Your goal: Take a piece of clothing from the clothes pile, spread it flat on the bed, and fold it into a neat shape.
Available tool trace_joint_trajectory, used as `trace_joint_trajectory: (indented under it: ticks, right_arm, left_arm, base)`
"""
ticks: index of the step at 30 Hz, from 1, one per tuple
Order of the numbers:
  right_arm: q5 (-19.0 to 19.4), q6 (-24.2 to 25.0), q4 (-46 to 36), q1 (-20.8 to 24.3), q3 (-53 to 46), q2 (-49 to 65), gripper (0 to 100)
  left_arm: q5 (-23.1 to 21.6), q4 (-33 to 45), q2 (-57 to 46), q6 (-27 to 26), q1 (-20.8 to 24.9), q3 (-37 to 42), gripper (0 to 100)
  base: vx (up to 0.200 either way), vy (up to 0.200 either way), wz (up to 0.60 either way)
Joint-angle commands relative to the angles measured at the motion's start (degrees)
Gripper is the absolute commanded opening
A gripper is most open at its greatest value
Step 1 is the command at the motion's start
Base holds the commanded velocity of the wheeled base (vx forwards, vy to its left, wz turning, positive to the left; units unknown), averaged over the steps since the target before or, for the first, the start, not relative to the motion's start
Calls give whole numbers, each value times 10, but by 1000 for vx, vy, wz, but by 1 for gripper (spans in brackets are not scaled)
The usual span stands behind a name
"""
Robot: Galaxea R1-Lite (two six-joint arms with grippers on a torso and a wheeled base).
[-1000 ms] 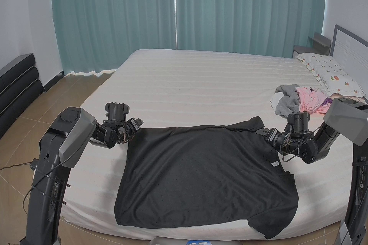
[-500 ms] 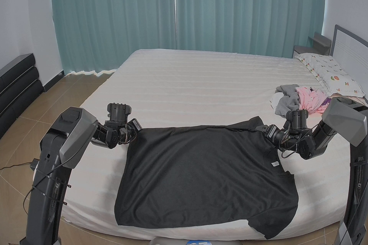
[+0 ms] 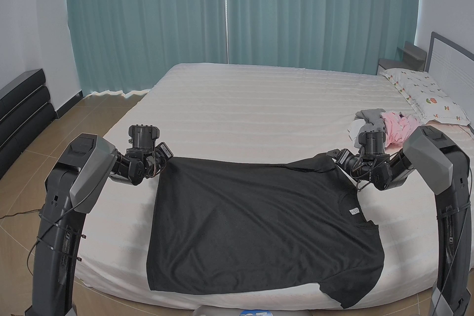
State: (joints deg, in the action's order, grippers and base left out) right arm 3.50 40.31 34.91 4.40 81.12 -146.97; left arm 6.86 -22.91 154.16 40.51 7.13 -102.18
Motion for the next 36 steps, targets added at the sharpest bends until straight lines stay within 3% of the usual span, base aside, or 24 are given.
trace_joint_trajectory:
  ticks: [1, 13, 22, 23, 36]
  right_arm:
    - [-15, -1, -16, -8, 70, -67, 100]
    - [-17, -2, -25, -11, 149, -111, 100]
    - [-17, -8, -34, -16, 154, -125, 100]
    - [-17, -8, -34, -17, 154, -126, 0]
    - [-17, -2, 3, -37, 159, -106, 0]
  left_arm:
    - [3, -4, -7, -1, -2, -2, 0]
    - [3, -2, -6, -1, 0, -3, 0]
    - [3, -1, -6, -1, 2, 0, 0]
    - [3, -1, -6, -1, 2, 0, 0]
    - [5, -4, -2, -4, 2, -14, 0]
  base:
    - [0, 0, 0]
    - [0, 0, 0]
    - [0, 0, 0]
    - [0, 0, 0]
    - [0, 0, 0]
